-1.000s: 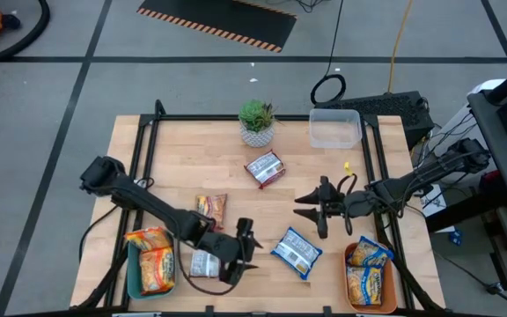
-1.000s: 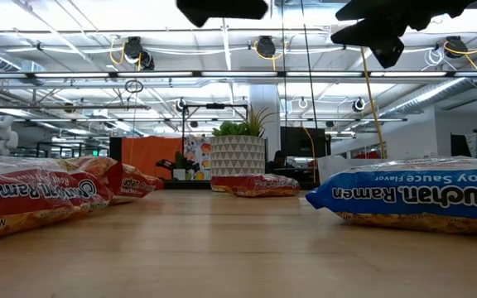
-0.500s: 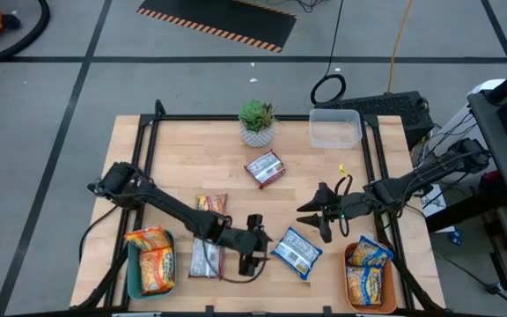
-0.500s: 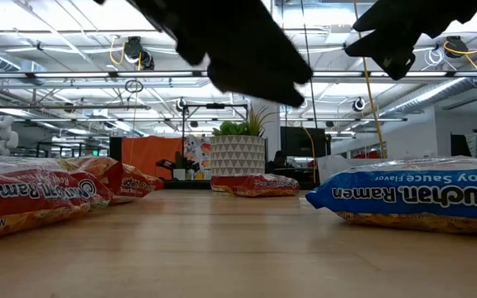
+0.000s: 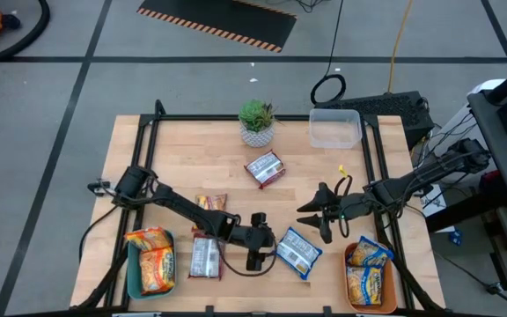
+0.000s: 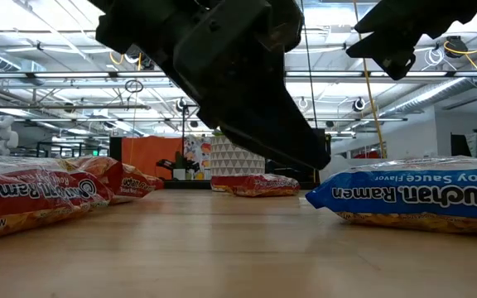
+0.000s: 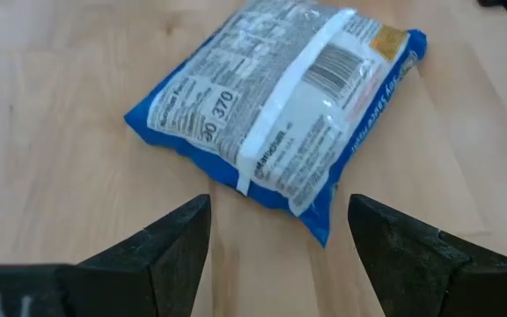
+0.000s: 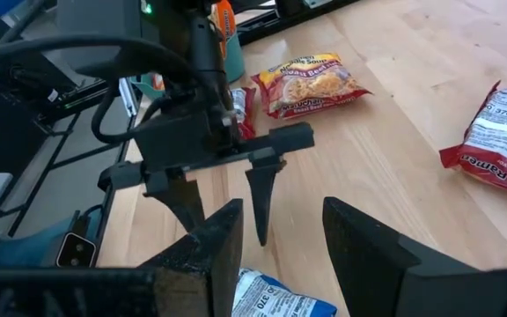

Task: Sort Maruchan noodles
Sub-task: Put the blue noodle pack into the orange bin

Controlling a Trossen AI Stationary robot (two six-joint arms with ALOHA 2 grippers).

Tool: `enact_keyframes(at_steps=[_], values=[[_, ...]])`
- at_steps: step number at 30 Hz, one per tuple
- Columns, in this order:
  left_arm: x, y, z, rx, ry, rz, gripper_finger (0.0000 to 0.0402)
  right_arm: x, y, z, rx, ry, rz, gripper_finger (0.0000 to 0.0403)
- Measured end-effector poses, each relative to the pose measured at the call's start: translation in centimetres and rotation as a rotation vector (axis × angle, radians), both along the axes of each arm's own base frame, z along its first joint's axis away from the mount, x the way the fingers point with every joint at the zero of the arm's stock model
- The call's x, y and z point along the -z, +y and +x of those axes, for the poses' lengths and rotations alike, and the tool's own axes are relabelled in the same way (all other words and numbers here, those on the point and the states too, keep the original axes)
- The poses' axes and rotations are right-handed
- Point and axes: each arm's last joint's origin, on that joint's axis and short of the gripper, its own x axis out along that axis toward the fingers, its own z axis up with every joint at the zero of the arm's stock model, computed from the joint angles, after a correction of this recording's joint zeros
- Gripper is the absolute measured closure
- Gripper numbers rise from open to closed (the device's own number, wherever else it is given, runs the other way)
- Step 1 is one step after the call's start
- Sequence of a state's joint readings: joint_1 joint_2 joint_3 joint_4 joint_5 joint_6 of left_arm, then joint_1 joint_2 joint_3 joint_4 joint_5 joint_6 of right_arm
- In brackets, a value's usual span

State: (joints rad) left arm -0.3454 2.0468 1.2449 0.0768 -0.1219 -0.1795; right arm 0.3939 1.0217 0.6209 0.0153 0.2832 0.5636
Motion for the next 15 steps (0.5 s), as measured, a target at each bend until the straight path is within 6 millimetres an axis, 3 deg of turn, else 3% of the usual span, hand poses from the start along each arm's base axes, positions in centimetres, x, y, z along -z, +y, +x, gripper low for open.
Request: enact_keyframes(at_steps=[8,15], values=[[0.0,-0.2,-0.1,0.040,0.010,-0.029,0.0131,0.0,0.0,0.0,-0.008,-0.003,-0.018,0.0251],[1.7,-0.5,0.6,0.032,-0.011,-0.054,0.0131,0.0,0.0,0.0,-0.007,-0.006,-0.020,0.0251]])
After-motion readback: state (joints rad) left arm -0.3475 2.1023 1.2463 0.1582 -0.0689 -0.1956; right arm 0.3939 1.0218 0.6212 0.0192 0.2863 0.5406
